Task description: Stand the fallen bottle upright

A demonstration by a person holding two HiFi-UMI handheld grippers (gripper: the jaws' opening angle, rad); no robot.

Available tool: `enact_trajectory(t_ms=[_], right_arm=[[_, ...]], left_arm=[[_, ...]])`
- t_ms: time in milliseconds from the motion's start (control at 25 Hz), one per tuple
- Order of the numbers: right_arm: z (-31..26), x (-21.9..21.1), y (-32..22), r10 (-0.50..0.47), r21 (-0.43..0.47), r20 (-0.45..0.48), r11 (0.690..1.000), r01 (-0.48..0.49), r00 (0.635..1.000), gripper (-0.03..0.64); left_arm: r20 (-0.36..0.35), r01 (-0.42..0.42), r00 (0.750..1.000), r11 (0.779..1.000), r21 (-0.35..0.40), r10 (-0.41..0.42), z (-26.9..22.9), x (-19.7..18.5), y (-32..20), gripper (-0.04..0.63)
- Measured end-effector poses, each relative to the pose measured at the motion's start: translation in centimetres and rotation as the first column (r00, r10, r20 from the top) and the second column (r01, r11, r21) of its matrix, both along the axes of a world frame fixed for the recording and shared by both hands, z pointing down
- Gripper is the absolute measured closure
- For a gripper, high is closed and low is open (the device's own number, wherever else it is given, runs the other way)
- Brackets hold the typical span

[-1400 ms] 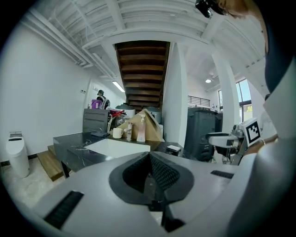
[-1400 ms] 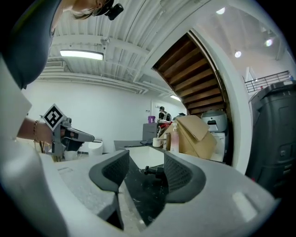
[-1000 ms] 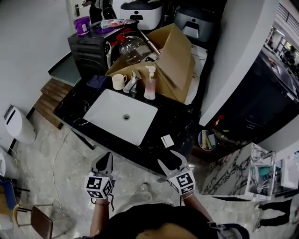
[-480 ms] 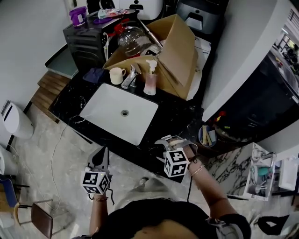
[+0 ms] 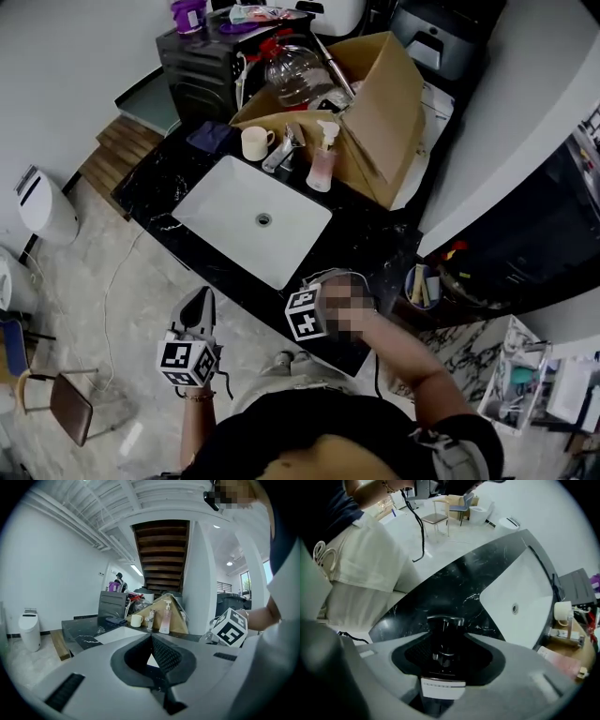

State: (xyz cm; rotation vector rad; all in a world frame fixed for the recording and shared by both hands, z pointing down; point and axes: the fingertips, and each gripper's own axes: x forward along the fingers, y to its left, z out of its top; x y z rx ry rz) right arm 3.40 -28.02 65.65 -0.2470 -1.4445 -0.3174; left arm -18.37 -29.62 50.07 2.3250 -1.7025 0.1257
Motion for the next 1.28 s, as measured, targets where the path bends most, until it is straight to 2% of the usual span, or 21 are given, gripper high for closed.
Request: enact_trajectory(t_ms=[240, 360, 480, 640, 720, 800, 920, 1040, 1080, 1160, 1280], right_arm=[[0.7, 0.1, -0.1, 0.013, -0.084, -0.053, 0.996, -0.017, 0.998, 0.405], [1.5, 0.6, -0.1, -0.021, -0.080, -0.112, 0.997, 0.012, 0.993, 0.396], [1.6, 0.6, -0.2, -0.016, -0.069, -0.115, 0.998, 0.008, 0.993, 0.396], [0.8, 0.3, -0.6, 0.018, -0.064, -0.034, 0.998, -0.020, 0.999, 0.396], [-0.3, 0.3, -1.0, 0.065, -0.069, 0.056, 0.996, -0.061, 0.996, 0.396], [-1.7, 0.3, -1.6, 0.147, -0.083, 0.170, 0.987, -0.134, 0.974, 0.396], [-4.0, 1.0, -2.8, 0.293, -0.115, 0.342, 0.956, -0.269, 0.893, 0.396], [-5.6, 2.8, -4.0, 0.422, -0.153, 0.489, 0.903, -0.402, 0.763, 0.396], [-6.0, 3.5, -4.4, 0.460, -0.167, 0.534, 0.880, -0.445, 0.710, 0.396], [-6.8, 4.8, -5.1, 0.528, -0.200, 0.623, 0.821, -0.535, 0.577, 0.396], [-7.4, 7.0, -6.0, 0.563, -0.216, 0.736, 0.722, -0.657, 0.376, 0.396]], left_arm=[[-0.018, 0.047, 0.999, 0.999, -0.020, -0.047, 0.5, -0.2, 0.5, 0.595], [-0.019, 0.043, 0.999, 0.999, -0.019, -0.044, 0.5, 0.3, 0.3, 0.595], [-0.011, 0.036, 0.999, 0.999, -0.010, -0.036, 0.1, 0.5, 0.1, 0.595], [-0.003, 0.029, 1.000, 0.999, -0.012, -0.029, 0.1, 0.5, 0.1, 0.595], [-0.004, 0.027, 1.000, 0.999, -0.019, -0.027, 0.3, 0.7, 0.1, 0.595], [-0.007, 0.021, 1.000, 0.999, -0.027, -0.021, 0.6, 0.9, 0.1, 0.595], [-0.012, 0.006, 1.000, 0.999, -0.039, -0.007, 1.1, 1.3, 0.0, 0.595], [-0.017, -0.013, 1.000, 0.999, -0.044, 0.012, 1.4, 2.2, -0.4, 0.595], [-0.018, -0.020, 1.000, 0.999, -0.045, 0.019, 1.5, 2.5, -0.6, 0.595], [-0.021, -0.037, 0.999, 0.998, -0.044, 0.036, 1.5, 3.2, -1.0, 0.595], [-0.022, -0.064, 0.998, 0.997, -0.042, 0.063, 1.6, 4.5, -1.5, 0.595]])
